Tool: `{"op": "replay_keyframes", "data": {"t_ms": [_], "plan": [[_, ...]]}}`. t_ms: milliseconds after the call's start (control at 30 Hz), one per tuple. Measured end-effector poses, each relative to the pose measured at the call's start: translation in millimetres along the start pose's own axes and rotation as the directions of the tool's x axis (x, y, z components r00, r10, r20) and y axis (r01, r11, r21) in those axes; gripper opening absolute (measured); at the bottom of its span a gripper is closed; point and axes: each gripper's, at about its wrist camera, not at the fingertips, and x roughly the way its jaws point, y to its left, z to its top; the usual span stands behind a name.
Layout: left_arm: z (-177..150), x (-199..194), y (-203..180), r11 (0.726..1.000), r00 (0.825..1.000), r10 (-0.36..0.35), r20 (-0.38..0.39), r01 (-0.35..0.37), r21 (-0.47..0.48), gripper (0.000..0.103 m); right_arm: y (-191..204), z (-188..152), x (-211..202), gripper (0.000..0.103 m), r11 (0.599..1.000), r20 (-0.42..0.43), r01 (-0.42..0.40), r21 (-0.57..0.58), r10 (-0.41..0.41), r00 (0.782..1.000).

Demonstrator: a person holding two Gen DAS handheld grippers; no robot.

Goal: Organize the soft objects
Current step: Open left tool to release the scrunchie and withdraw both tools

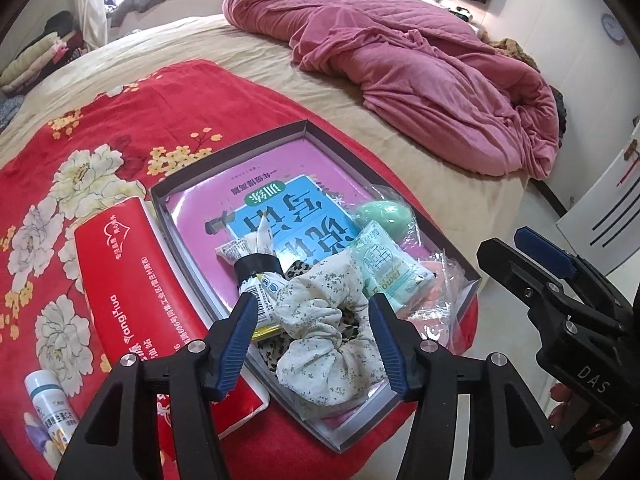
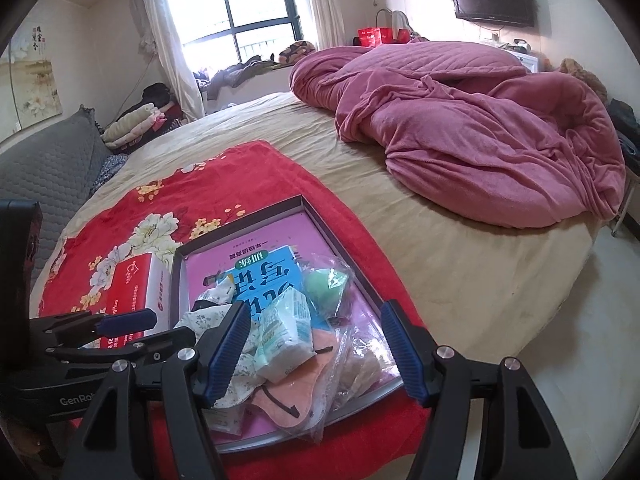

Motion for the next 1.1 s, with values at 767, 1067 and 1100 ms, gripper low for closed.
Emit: {"op": "replay_keyframes", "data": {"t_ms": [767, 1067, 1100], "plan": [[-0.5, -26.1, -3.3, 1.0, 0.999, 0.011, 0.042, -0.012, 0.02, 0.075, -2.7, 0.2, -12.5, 0.072, 0.999, 0.004, 0.045, 0.025, -0.045, 0.999], [-3.3, -41.4, -2.0, 0.999, 0.997, 0.036, 0.07, -0.038, 0.02, 0.075, -0.9, 0.9, -18.4, 0.075, 0.998, 0.006, 0.054, 0.04, -0.054, 0.999], [-3.7, -42.9, -1.6, 0.999, 0.997, 0.035, 0.072, -0.036, 0.018, 0.075, -1.2, 1.0, -18.4, 0.075, 0.998, 0.008, 0.055, 0.04, -0.056, 0.998]]}}
